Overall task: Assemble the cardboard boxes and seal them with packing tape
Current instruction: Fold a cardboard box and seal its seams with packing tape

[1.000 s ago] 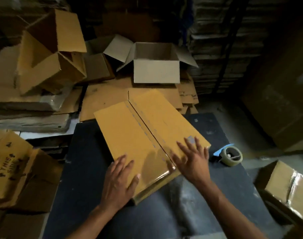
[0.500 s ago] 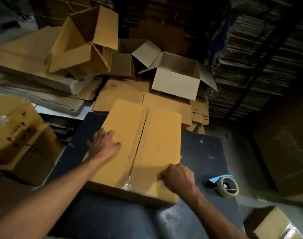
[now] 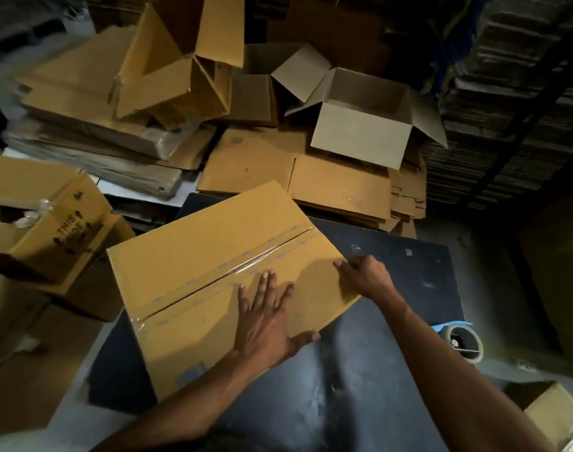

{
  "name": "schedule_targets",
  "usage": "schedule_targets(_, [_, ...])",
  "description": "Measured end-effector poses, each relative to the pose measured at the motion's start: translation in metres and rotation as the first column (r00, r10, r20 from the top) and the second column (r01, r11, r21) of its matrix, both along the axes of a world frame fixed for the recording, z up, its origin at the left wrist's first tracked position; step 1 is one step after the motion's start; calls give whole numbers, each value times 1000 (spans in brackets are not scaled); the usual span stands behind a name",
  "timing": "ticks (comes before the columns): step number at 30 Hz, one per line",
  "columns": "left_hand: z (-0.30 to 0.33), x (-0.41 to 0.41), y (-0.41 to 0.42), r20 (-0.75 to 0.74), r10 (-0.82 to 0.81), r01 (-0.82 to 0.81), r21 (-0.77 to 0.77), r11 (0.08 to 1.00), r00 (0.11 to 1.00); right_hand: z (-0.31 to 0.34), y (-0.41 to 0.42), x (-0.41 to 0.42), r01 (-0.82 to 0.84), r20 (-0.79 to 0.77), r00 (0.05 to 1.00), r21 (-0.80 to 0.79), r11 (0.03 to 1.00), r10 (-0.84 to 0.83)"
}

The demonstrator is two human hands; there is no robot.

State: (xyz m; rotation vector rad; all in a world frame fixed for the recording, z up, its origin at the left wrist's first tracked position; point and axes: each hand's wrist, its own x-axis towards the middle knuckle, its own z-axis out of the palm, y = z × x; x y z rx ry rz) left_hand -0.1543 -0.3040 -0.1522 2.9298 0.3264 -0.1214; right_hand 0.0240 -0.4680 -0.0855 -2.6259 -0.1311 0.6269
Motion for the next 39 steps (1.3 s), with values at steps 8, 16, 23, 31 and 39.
schedule_targets(8, [20,28,68,-183,-304,301,-41,953,935,-30,-25,-28,0,91,996,49,999,-4])
schedule_targets(16, [77,54,115,-452,-274,333,53,942,849,-52,9,-125,-119,-110,987,-38,992,114])
schedule_targets(23, [57,23,77,-187,-10,-3,-71,997,982,6,23,-102,-102,-48,993,92,991,107])
schedule_targets(31, [3,-9,-8,41,-72,72,12,997,997,-20,-38,26,100,-30,995,122,987,-97])
schedule_targets(39, [-11,19,19,-26,-395,395,100,913,918,-40,-93,-30,173,131,970,225,959,-206])
